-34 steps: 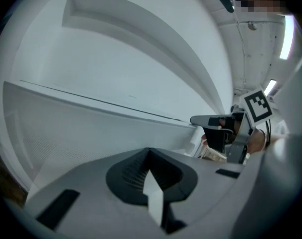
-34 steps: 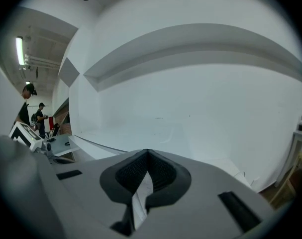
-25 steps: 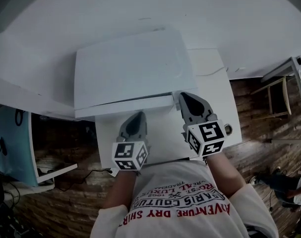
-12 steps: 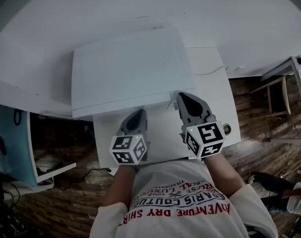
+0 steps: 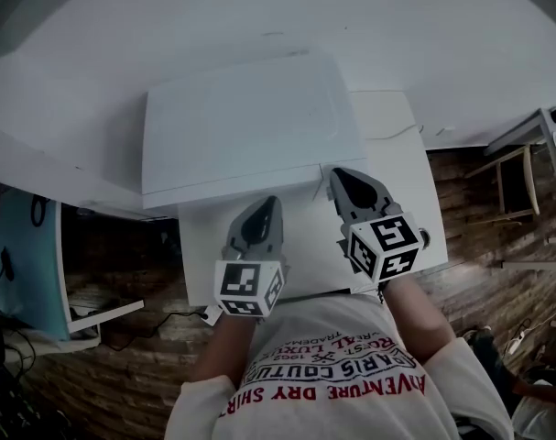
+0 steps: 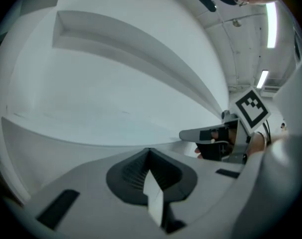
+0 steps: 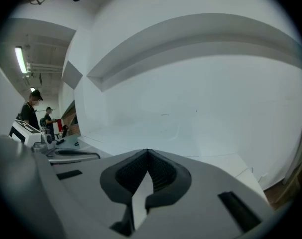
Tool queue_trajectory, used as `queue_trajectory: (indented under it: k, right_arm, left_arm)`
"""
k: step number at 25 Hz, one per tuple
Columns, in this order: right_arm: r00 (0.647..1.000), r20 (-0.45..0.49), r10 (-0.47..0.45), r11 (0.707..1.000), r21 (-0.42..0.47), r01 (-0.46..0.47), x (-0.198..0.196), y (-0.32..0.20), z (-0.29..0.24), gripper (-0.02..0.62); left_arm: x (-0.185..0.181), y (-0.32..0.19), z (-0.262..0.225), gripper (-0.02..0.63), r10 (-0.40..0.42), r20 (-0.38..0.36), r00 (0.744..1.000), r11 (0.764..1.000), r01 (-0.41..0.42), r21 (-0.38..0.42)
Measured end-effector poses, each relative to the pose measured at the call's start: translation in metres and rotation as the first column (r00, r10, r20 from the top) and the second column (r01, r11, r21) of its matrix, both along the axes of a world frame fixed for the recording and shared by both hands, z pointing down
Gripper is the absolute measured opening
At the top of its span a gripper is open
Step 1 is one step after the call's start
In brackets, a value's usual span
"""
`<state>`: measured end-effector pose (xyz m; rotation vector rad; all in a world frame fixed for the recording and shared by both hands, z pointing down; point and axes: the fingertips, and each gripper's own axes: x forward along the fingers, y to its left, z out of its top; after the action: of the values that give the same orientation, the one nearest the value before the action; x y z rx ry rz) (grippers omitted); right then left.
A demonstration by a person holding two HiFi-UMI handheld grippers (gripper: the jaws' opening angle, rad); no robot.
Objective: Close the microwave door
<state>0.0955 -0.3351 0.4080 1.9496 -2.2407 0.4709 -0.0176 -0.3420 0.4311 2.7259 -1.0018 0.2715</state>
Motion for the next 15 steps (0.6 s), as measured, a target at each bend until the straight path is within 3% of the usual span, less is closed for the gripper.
queue_trajectory:
  k: [5,10,15]
  right_arm:
    - [0.998,0.033,-0.055,0.996,0.079,0.053,-0.033,0.014,-0.024,0.012]
    - [0.999,0.03,-0.024,0.983,0.182,0.018,-0.057,0.03,-0.041,0.012]
    - [1.0,-0.004,0.031,0.97,0.243,-0.029,-0.08,0.045,-0.043,0.012]
  left_arm:
    - [-0.018,0.008,-0.037,0.005,0.001,-0.049,0.999,0.997,0.003,0.083]
    - [-0.042,0.011,-0.062,0.005,-0.004,-0.093,0.996,0.994,0.014,0.108]
    - [-0.067,0.021,-0.068,0.005,-0.007,-0.076,0.997,0.989,0.018,0.15]
